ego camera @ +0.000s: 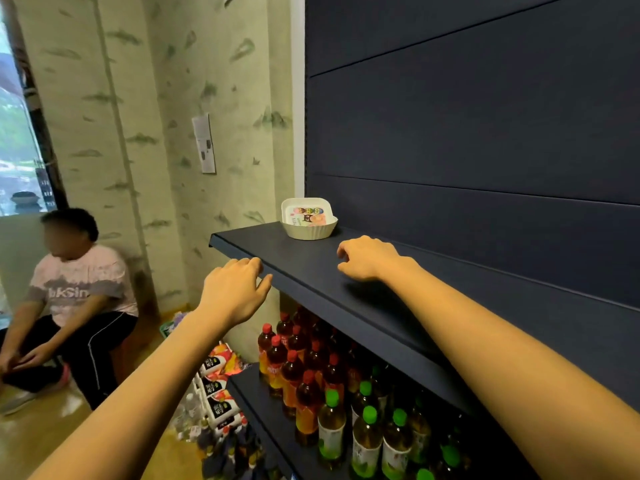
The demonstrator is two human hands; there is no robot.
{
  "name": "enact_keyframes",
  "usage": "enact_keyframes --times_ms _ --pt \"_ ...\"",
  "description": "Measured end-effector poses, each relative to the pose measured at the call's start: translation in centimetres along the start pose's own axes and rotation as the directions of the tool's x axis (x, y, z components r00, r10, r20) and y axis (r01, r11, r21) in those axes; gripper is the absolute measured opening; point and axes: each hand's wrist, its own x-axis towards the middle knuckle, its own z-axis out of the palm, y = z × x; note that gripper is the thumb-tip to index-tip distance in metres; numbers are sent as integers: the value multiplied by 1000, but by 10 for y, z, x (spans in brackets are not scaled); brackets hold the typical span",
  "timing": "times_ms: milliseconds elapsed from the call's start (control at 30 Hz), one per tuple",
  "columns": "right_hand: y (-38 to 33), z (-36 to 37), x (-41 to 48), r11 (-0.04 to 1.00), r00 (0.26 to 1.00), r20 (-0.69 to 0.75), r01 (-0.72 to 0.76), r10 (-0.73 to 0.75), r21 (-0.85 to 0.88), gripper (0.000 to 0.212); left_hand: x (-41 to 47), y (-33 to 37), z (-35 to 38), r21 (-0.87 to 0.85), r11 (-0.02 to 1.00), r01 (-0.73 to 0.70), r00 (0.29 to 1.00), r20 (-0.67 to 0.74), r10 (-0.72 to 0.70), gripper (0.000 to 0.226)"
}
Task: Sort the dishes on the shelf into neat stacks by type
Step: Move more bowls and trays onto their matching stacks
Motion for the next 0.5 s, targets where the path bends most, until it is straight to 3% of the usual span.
enact_keyframes --times_ms 500 --pt "-55 28 163 947 945 -59 -322 321 0 38 168 -129 69 -103 979 -177 982 44 182 38"
